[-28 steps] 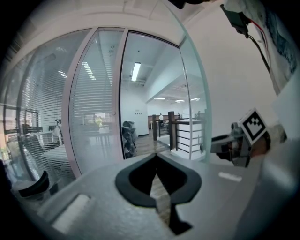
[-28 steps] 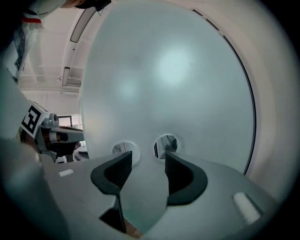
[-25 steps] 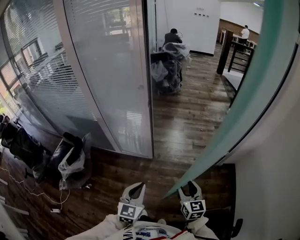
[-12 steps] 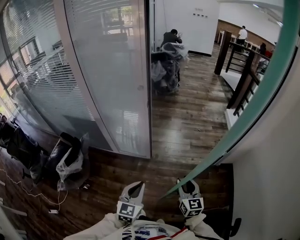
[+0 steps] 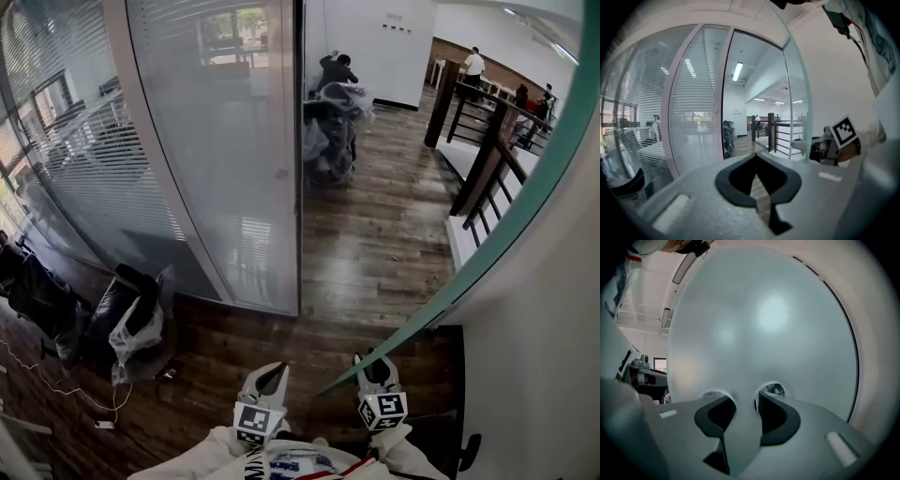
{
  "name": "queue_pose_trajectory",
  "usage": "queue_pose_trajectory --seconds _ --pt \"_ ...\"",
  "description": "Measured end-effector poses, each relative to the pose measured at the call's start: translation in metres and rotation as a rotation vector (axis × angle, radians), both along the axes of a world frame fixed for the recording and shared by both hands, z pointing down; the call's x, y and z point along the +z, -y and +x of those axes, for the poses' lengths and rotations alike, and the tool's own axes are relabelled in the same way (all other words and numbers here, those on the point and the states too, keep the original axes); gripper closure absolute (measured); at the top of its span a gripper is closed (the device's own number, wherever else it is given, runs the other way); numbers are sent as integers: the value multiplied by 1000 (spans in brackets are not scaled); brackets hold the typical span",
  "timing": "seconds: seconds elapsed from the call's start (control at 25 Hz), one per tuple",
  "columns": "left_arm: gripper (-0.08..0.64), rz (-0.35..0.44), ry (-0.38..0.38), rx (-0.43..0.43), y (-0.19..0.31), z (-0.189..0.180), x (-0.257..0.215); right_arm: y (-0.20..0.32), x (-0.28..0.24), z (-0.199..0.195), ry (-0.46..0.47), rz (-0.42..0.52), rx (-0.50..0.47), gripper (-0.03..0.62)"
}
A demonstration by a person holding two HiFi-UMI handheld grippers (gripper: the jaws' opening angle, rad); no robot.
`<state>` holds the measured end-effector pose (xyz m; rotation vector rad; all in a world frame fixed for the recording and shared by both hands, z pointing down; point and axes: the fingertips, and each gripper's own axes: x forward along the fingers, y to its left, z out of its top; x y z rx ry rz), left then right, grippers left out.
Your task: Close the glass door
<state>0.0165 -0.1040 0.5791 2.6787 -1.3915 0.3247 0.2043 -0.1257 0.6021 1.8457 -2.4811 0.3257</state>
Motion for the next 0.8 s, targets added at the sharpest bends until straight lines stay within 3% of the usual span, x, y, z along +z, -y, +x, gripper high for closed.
queue_pose_trajectory --seconds 0.8 --pt "558 12 -14 13 27 -49 4 42 1 -7 -26 14 79 446"
